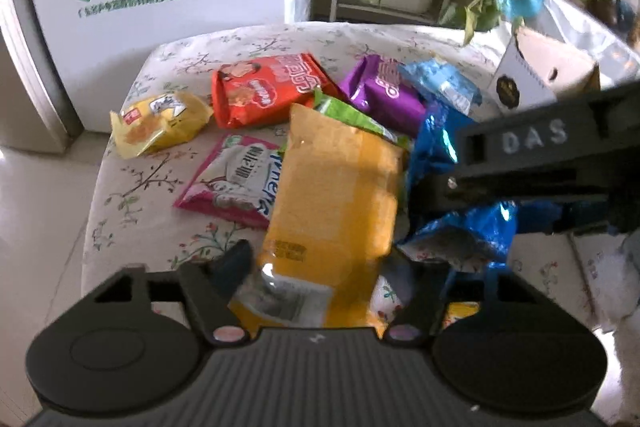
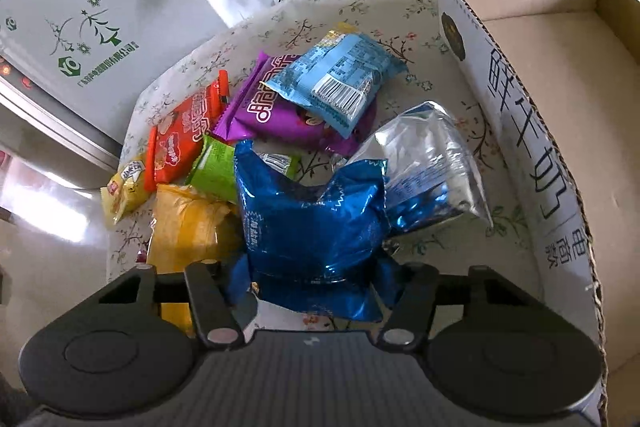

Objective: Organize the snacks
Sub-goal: 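Lift the orange-yellow bag with the left tool while the right tool lifts the blue bag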

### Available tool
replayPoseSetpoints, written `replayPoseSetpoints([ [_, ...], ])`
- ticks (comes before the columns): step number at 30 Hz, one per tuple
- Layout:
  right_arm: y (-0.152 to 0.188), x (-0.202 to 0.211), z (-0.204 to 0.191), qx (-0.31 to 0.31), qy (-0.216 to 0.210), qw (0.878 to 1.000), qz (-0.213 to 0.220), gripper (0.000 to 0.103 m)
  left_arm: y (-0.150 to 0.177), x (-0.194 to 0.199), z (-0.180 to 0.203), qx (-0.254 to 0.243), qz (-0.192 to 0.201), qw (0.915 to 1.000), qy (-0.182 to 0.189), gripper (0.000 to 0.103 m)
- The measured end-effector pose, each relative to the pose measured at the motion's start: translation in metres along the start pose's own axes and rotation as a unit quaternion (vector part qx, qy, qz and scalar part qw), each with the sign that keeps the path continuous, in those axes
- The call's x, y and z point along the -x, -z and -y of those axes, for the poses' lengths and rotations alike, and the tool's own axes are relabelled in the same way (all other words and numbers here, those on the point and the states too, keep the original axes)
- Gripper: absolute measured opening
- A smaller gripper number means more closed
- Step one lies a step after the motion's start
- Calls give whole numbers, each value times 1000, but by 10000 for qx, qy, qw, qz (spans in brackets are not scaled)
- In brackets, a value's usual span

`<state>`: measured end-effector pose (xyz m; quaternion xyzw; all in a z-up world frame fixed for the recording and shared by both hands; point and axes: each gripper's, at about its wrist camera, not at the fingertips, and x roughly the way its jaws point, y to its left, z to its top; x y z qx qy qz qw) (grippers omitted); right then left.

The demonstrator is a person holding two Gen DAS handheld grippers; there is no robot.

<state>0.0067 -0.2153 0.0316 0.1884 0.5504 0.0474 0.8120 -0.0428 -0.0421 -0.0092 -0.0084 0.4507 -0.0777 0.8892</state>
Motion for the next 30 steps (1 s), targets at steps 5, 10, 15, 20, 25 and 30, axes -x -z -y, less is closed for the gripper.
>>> replayPoseSetpoints([
  [5, 2, 10, 2, 18, -19, 10000, 17, 66, 3, 13, -2, 79, 29, 9998, 198, 53],
  [10, 5, 23, 7, 5, -154, 9999, 29, 66, 7, 30, -3, 116, 232, 9996, 132, 51],
  [15, 9, 32, 7, 81, -275, 9996, 71, 66, 13, 41, -6, 200, 289, 9993, 102, 51],
  [20, 13, 42, 13, 67, -260, 9996, 116, 66, 22, 35, -9, 230, 86, 9996, 126, 56],
  [25, 15, 46, 19, 50, -243, 9996, 149, 66, 22, 20, -9, 209, -136, 9997, 49, 70],
  [30, 14, 49, 24, -6, -245, 9995, 174, 66, 22, 9, 1, -59, -159, 9996, -209, 88],
])
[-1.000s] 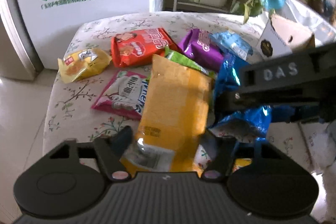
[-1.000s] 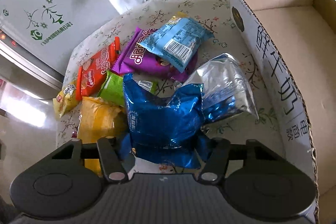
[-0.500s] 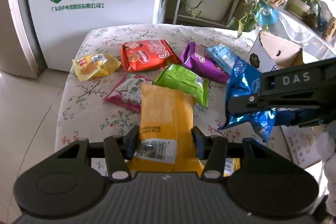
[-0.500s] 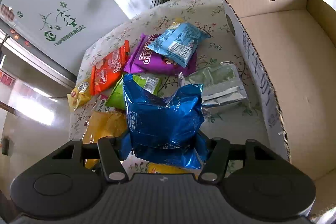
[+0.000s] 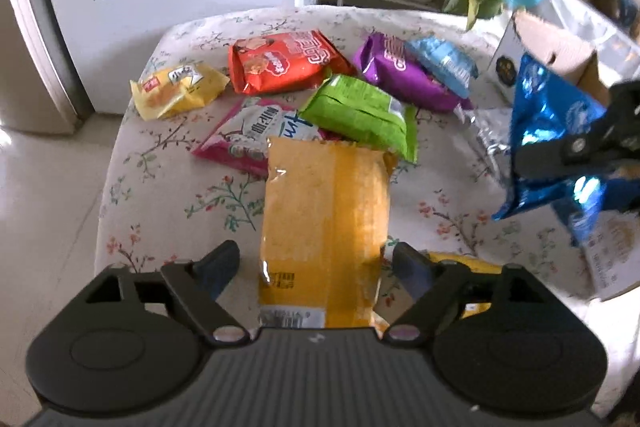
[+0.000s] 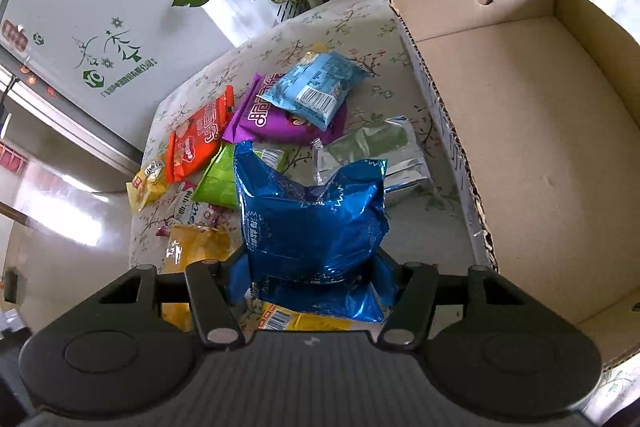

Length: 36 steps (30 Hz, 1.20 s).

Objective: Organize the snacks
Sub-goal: 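Lift the orange-yellow bag with the left tool while the right tool lifts the blue bag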

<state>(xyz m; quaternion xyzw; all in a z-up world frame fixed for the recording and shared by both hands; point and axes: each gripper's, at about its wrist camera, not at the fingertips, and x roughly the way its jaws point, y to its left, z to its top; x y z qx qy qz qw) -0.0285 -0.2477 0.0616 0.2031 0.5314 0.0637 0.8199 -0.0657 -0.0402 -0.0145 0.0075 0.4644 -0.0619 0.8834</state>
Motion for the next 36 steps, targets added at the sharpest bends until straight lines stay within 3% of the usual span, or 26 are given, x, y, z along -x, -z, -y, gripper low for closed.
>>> replayPoseSetpoints([
  [5, 0, 4, -1, 40, -88, 9999, 30, 67, 2, -8, 6, -77, -99, 9997, -226, 103],
  [16, -3, 12, 1, 120, -246, 9996, 45, 67, -6, -10, 8, 76, -349, 9989, -299, 101],
  [17, -3, 13, 1, 123, -256, 9996, 48, 67, -5, -8, 8, 105, -317, 9990, -311, 97],
  [21, -4, 16, 2, 150, -293, 9994, 64, 67, -7, 4, 10, 218, -143, 9993, -267, 55],
  [26, -6, 21, 4, 132, -355, 9992, 119, 67, -8, 20, 4, 612, 74, 9981, -65, 52],
  [36, -8, 35, 6, 154, -484, 9983, 270, 67, -16, 55, 19, 575, 507, 9971, 35, 52],
])
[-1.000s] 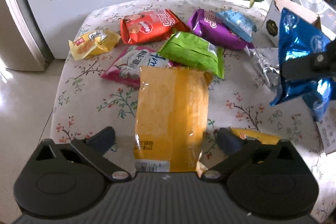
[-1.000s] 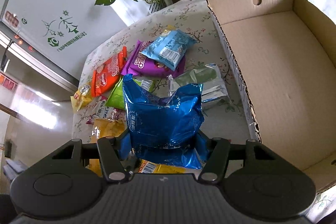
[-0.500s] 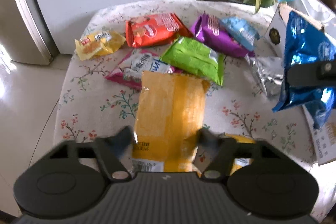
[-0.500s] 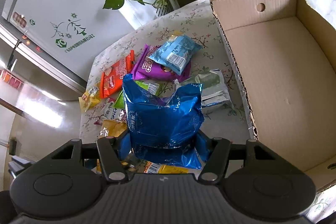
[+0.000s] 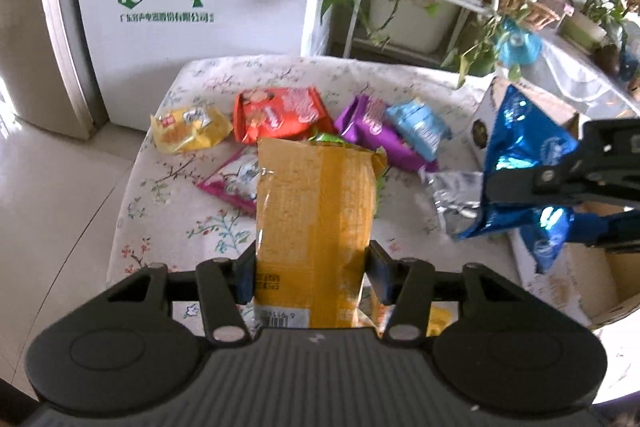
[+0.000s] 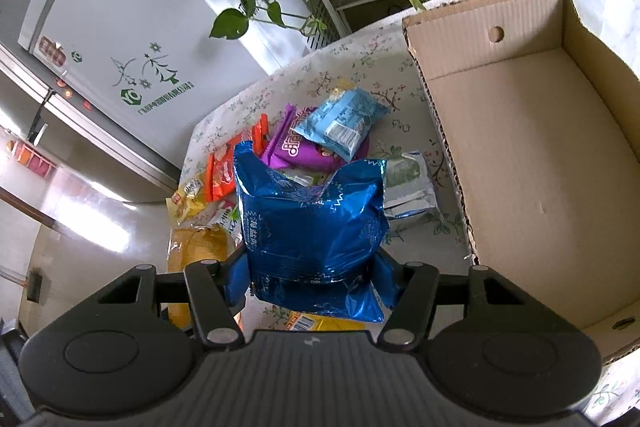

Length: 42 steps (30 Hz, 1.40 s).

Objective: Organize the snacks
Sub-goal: 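Lift the orange-yellow bag with the left tool while the right tool lifts the blue bag, then carry both bags over the cardboard box and lower them inside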

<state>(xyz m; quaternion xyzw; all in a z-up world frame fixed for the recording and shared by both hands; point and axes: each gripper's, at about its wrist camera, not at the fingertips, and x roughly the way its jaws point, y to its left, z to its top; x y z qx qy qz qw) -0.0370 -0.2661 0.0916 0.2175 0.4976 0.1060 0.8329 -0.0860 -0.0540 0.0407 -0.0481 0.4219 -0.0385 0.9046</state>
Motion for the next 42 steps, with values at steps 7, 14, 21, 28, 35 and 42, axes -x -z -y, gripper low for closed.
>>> replayPoseSetpoints([
  [7, -6, 13, 6, -71, 148, 9996, 212, 67, -14, 16, 20, -103, 201, 9995, 202, 52],
  [14, -14, 33, 16, -125, 360, 9978, 546, 67, -22, 24, 46, -259, 336, 9982, 416, 49],
  [21, -19, 43, 31, -298, 427, 9964, 665, 67, -29, 27, 69, -406, 424, 9969, 528, 49],
  [28, -19, 57, 47, -621, 365, 9938, 852, 67, -24, 13, 60, -809, 323, 9958, 273, 61],
  [35, -21, 68, 53, -771, 190, 9924, 945, 67, -9, -26, 54, -1412, -204, 9895, 217, 83],
  [42, -23, 69, 59, -922, 132, 9916, 902, 68, -4, -53, 56, -1138, -411, 9926, 126, 49],
])
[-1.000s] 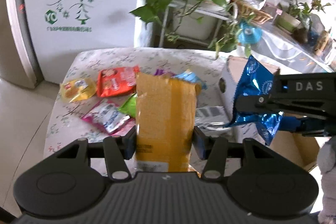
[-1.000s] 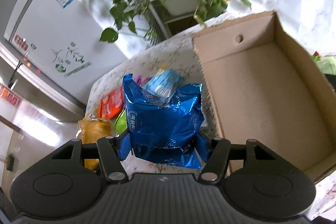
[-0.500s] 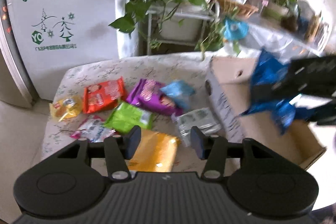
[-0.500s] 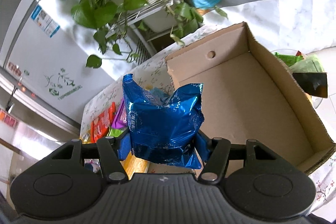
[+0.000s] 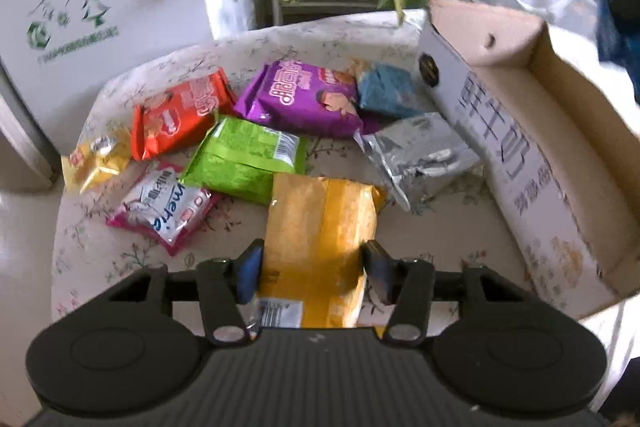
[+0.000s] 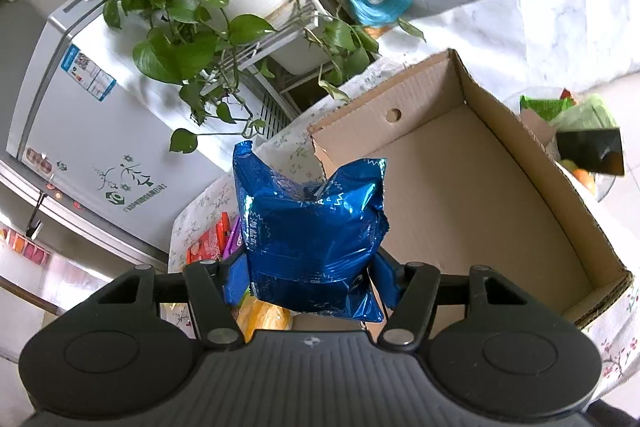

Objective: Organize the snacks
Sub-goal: 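Carry both bags over the cardboard box and lower them inside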

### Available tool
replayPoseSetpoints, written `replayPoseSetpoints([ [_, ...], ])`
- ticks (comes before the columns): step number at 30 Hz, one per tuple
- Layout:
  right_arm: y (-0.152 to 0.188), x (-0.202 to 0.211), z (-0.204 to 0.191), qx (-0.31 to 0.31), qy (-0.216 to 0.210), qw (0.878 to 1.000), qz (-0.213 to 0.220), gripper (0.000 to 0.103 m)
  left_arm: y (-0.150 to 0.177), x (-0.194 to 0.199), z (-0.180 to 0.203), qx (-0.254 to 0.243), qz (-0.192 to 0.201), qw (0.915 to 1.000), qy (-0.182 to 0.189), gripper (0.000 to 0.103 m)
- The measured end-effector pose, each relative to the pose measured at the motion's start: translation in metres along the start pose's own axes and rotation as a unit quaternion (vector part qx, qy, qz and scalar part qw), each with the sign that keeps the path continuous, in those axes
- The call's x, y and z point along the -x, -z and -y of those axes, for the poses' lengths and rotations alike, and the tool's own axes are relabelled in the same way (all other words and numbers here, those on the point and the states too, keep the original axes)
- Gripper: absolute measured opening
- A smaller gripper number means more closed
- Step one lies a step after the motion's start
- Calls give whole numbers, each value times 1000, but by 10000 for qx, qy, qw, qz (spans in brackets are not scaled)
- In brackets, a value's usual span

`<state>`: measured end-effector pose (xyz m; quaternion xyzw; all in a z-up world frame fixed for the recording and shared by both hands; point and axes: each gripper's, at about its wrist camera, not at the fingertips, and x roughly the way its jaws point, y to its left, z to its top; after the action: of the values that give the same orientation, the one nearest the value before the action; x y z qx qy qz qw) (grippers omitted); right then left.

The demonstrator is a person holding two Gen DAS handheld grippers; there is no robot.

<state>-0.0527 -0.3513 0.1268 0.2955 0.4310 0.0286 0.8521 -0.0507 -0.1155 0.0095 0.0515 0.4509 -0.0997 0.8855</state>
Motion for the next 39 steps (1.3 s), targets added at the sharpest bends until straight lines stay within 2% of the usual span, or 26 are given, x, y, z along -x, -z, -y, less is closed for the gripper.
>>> replayPoseSetpoints([
  [5, -2, 2, 5, -188, -39, 9998, -4, 68, -7, 23, -2, 314, 313, 9988, 184, 42],
  [7, -3, 5, 7, -231, -29, 9997, 55, 68, -13, 37, -1, 437, 471, 9971, 400, 42],
  [8, -5, 6, 9, -283, -53, 9996, 78, 68, -17, 43, 1, 450, 550, 9961, 526, 36],
  [12, -10, 15, 18, -434, -54, 9987, 259, 68, -32, 63, 20, 327, 813, 9921, 898, 35],
  [14, -12, 19, 22, -483, -27, 9983, 320, 68, -37, 66, 31, 147, 892, 9922, 853, 35],
  [16, -12, 19, 26, -541, 14, 9980, 325, 68, -39, 62, 35, 66, 783, 9950, 621, 36],
  [17, -11, 20, 27, -549, 23, 9980, 315, 68, -38, 58, 35, 37, 686, 9963, 509, 37],
  [21, -11, 22, 25, -537, -38, 9979, 353, 68, -29, 38, 32, -295, 246, 9992, 87, 74],
  [23, -10, 22, 23, -509, -34, 9981, 348, 68, -25, 29, 29, -296, 85, 9994, -186, 75],
  [25, -10, 20, 22, -508, -51, 9982, 307, 68, -22, 19, 23, -62, -110, 9997, -196, 77],
  [27, -10, 18, 21, -494, -52, 9984, 280, 68, -18, 7, 19, 122, -362, 9990, -236, 85],
  [29, -10, 15, 19, -463, -27, 9986, 240, 68, -14, -4, 18, 209, -479, 9979, -372, 84],
  [31, -10, 12, 19, -457, -16, 9988, 171, 68, -10, -12, 16, 291, -550, 9975, -338, 77],
  [32, -10, 10, 19, -470, -5, 9988, 131, 68, -8, -16, 14, 407, -551, 9971, -323, 60],
  [33, -9, 8, 19, -480, 12, 9988, 92, 68, -7, -18, 12, 545, -545, 9967, -263, 55],
  [36, -8, 3, 21, -532, 75, 9986, 7, 68, -9, -10, 8, 903, -375, 9952, 36, 51],
  [39, -9, 4, 25, -670, 107, 9977, 21, 68, -21, 14, 15, 1003, -5, 9946, 274, 51],
])
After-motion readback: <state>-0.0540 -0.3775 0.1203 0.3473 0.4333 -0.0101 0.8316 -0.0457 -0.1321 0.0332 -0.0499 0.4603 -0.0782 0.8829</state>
